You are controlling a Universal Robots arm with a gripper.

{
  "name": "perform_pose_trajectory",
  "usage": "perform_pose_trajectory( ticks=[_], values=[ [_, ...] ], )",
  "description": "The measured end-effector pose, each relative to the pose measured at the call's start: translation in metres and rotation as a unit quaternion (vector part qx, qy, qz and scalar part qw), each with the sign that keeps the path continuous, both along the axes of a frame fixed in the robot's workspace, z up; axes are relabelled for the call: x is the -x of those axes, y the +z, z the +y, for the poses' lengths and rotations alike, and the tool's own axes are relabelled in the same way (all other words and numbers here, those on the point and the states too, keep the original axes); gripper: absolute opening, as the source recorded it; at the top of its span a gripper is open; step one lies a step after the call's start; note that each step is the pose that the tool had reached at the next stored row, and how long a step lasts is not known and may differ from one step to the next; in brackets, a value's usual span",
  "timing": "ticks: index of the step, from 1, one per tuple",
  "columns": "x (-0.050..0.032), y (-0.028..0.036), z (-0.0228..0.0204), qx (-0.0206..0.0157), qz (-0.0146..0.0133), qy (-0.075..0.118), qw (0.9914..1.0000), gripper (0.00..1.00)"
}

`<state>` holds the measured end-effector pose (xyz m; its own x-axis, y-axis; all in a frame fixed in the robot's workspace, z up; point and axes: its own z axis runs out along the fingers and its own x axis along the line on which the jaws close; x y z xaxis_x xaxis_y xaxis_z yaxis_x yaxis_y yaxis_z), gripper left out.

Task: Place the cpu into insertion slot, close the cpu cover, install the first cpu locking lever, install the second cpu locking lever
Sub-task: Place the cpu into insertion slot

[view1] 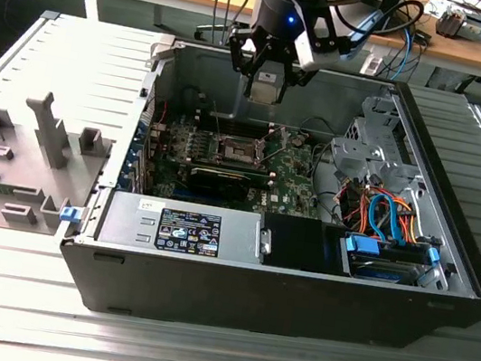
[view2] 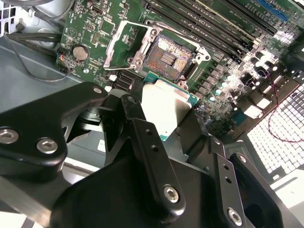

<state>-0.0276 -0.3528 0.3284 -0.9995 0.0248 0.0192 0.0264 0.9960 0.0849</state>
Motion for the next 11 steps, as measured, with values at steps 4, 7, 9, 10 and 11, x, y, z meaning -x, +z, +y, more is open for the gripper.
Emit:
perform_pose_trajectory(
  ticks=[4, 7, 9, 10, 11],
  values=[
    [0.0, -0.0007, 0.0, 0.0, 0.0, 0.0, 1.0, 0.54],
    [0.0, -0.0007, 0.0, 0.0, 0.0, 0.0, 1.0, 0.54],
    [0.0, -0.0008, 0.0, 0.0, 0.0, 0.0, 1.0, 0.54],
    [0.0, -0.0008, 0.0, 0.0, 0.0, 0.0, 1.0, 0.54],
    [0.0, -0.0007, 0.0, 0.0, 0.0, 0.0, 1.0, 0.54]
  ],
)
